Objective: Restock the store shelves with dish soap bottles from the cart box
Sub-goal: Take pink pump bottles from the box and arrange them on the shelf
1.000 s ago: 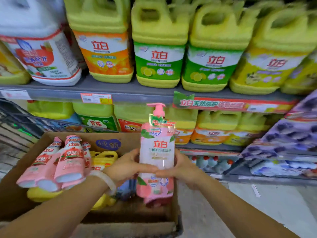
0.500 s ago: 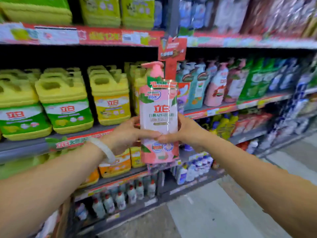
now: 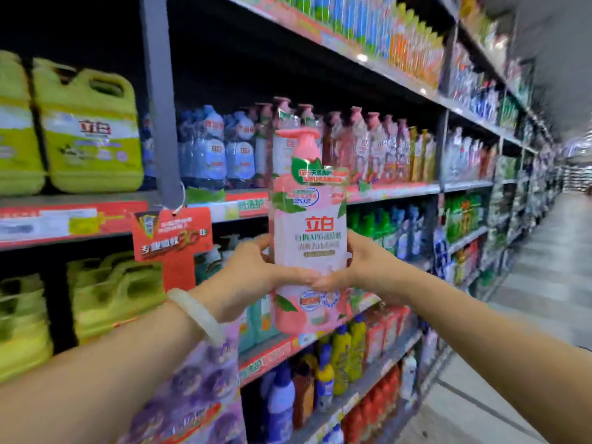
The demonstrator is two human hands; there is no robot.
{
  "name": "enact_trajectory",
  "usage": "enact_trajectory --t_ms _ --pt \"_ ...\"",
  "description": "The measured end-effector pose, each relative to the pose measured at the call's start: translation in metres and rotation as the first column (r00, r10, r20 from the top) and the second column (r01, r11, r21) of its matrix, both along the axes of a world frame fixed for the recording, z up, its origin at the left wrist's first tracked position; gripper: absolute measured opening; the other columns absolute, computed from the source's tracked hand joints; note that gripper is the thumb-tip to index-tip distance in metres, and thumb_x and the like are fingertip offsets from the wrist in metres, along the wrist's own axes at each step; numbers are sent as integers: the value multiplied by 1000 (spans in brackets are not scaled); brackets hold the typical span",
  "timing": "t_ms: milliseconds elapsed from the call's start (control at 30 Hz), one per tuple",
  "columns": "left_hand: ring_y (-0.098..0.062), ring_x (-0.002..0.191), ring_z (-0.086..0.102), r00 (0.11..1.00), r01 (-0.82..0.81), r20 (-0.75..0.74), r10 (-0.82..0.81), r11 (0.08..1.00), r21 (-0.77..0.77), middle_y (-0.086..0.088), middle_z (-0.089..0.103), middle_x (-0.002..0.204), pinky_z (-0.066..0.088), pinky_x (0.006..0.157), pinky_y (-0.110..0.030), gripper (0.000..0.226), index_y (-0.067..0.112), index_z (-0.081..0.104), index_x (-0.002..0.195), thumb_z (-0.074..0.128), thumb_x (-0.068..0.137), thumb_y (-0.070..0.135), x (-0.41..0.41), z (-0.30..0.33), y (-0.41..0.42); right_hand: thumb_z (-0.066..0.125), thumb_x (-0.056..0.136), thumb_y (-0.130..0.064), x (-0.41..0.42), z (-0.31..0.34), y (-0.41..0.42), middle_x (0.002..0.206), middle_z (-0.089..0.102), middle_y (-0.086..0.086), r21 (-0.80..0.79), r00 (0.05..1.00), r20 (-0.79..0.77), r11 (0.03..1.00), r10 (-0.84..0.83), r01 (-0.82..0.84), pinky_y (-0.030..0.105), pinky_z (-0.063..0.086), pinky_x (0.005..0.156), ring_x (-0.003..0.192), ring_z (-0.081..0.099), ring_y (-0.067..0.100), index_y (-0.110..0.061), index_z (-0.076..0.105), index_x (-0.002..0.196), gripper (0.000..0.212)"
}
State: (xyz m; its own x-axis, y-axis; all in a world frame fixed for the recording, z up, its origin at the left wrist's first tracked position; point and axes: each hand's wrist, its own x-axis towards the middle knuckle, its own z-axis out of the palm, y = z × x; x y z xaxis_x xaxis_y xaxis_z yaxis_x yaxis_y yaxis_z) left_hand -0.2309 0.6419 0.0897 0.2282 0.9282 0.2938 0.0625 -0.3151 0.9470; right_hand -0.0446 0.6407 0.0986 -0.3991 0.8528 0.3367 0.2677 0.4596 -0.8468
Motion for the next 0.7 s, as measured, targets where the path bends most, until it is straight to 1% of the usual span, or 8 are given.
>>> enact_trajectory --t_ms 67,167,233,300,367,467,600,700 --pt "-16 84 73 1000 20 -19 -18 998 66 -2 76 93 59 70 -25 44 16 68 98 81 61 -5 10 26 42 72 71 14 10 24 37 95 69 -13 34 1000 -3 999 -8 8 16 55 64 80 69 -2 -27 53 109 59" --pt "-18 87 72 999 12 -33 -7 990 138 -4 75 97 60 75 -30 52 11 65 109 83 61 0 22 71 101 71 71 13 21 68 96 98 71 -9 93 999 1 995 -32 32 19 55 67 86 70 6 -16 52 118 58" --pt "-17 83 73 998 8 -62 4 981 194 0 74 95 60 67 -31 50 14 64 106 83 62 3 28 102 135 70 72 13 28 96 133 96 73 -8 145 999 -10 989 -32 33 21 56 69 88 70 10 -15 51 117 56" --pt "-9 70 72 997 17 -72 1 970 243 7 74 81 56 53 -23 40 20 65 95 82 63 3 36 130 163 66 75 15 33 120 162 90 74 -9 180 999 -22 983 -27 31 20 56 65 82 71 8 -13 52 115 51" --pt "-7 69 71 997 -4 -77 26 960 279 6 74 86 53 51 -18 45 18 65 101 84 61 5 43 151 190 61 77 18 36 139 188 83 73 -11 219 999 -16 975 -30 33 17 54 61 75 70 3 -14 53 108 45" --pt "-14 86 72 996 -43 -65 64 955 292 -3 73 105 56 60 -20 65 11 61 117 86 57 10 51 168 229 58 78 20 41 158 224 89 68 -4 269 1000 -26 963 -14 20 14 51 56 70 68 0 -15 52 106 45" --pt "-10 78 71 990 -123 -36 138 955 272 -1 73 100 52 50 -15 54 13 63 114 82 63 5 65 173 268 61 76 19 51 163 278 90 67 -6 289 998 -65 957 -7 25 15 52 56 70 69 1 -23 50 101 51" --pt "-17 85 71 977 -202 -17 211 955 215 -2 73 98 56 61 -23 55 11 63 113 82 63 1 77 166 297 65 72 18 60 156 321 103 67 0 265 997 -70 964 31 -11 25 58 69 87 69 12 -19 45 116 61"
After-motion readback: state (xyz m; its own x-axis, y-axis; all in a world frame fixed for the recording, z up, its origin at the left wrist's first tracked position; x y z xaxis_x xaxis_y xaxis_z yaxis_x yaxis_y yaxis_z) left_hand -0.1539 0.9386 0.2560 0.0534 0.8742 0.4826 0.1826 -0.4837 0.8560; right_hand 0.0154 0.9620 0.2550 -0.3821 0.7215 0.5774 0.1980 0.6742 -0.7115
